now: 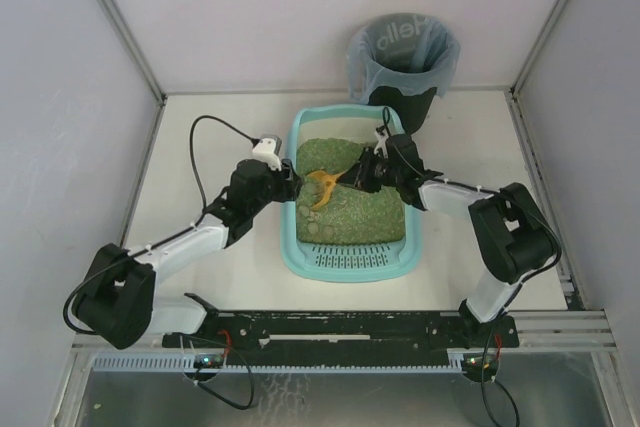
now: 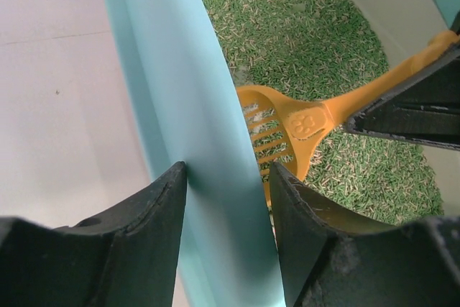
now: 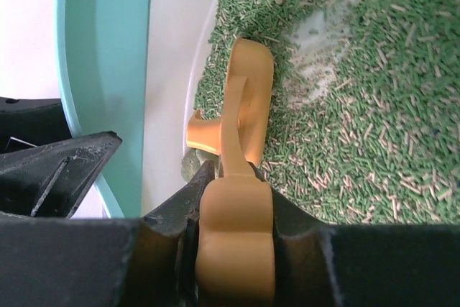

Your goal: Clean the litter box

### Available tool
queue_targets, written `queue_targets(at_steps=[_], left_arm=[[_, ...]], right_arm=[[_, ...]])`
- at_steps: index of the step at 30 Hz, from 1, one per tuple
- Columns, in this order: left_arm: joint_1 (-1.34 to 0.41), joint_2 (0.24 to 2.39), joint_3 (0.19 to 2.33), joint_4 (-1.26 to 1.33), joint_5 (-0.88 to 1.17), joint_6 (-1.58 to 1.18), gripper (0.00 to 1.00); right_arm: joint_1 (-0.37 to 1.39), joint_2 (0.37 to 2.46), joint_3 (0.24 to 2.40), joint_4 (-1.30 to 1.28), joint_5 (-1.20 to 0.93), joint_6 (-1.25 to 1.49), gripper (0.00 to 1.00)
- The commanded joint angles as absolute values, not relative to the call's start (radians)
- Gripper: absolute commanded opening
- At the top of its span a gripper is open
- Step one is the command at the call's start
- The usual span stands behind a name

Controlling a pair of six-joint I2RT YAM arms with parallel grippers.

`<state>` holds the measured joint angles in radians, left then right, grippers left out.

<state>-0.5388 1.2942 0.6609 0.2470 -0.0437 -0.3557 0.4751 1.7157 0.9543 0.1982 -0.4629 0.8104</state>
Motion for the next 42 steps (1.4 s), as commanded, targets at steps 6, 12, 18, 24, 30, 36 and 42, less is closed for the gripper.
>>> queue_targets(at_steps=[6,12,18,24,30,36,42], left_arm=[[-0.580,1.195,0.629,0.298,-0.142,-0.387,0.53],[-0.582,1.183,0.621,0.287,-0.163,-0.382,0.53],[-0.583,1.202,0.624,0.291,-0.159,-0.382,0.53],[-0.583,1.186,0.620,0.294,-0.146,-0.382,0.53],[-0.583,1.197,0.625,0.295,-0.136,-0.382,0.53],[-0.583,1.212,0.636,0.290,-0.106,-0.385,0.53],[-0.583,1.213,0.637,0.287,-0.113,-0.382,0.53]], right_arm=[[0.424,1.547,0.785,0.416,-0.486,0.947,0.00],[0.388,1.477,0.735,0.452,-0.471,0.961,0.00],[0.333,1.389,0.677,0.452,-0.488,0.964,0.00],[0.239,1.278,0.601,0.497,-0.587,0.991,0.00],[0.135,1.192,0.491,0.643,-0.631,1.125,0.00],[0.120,1.216,0.466,0.789,-0.714,1.223,0.00],[0.111,1.213,0.466,0.820,-0.746,1.237,0.00]])
